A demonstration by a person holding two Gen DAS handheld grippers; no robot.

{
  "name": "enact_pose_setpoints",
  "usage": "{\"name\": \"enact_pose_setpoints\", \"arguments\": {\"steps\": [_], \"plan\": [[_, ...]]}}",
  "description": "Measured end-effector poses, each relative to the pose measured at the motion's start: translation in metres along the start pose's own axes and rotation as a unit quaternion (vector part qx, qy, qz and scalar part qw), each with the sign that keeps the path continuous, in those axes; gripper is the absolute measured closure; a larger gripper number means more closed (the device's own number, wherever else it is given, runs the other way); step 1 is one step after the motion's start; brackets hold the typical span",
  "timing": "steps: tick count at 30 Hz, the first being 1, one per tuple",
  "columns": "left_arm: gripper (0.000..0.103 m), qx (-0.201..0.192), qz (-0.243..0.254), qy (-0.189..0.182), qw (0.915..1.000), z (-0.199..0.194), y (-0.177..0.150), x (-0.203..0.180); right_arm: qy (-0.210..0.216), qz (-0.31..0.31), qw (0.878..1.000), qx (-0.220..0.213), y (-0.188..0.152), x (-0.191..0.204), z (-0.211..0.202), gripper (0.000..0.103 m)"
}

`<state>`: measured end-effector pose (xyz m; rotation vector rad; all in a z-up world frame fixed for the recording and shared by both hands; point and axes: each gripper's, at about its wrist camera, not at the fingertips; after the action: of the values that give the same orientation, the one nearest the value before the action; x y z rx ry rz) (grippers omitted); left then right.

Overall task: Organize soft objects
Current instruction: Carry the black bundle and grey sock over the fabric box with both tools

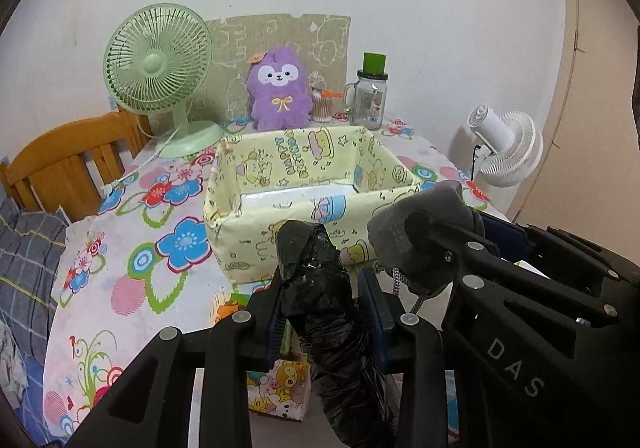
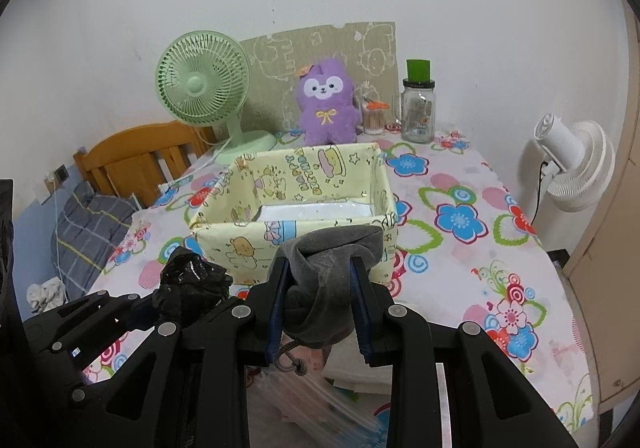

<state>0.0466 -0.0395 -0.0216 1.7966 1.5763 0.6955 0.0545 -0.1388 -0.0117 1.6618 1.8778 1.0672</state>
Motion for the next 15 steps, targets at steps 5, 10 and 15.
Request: {"name": "enact_pose_setpoints", "arguments": {"steps": [5,10,15], "plan": [[0.073,-0.008,0.004,-0.002,1.0000,-0.005,0.006,-0.002,0.001,0.002,1.000,-0.004,0.006,-0.002,-0.004,0.070],[0.079,-0.012,0.005,-0.008,0.9999,-0.005,0.012,-0.003,-0.001,0.004,1.000,-0.010,0.012,-0.003,-0.007,0.070],[0.080,-0.017,0.009,-0.010,0.9998,-0.006,0.019,-0.005,-0.003,0.005,1.000,-0.012,0.017,-0.004,-0.008,0.070]]}}
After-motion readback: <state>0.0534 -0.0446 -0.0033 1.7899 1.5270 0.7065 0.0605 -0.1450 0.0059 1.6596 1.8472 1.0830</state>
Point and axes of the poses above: each gripper's, at about its wrist camera, not at the fingertips, and z roughly the way its jaws point, x to its left, y to its top, and after that the axes turned 2 degrees about y, right-handed
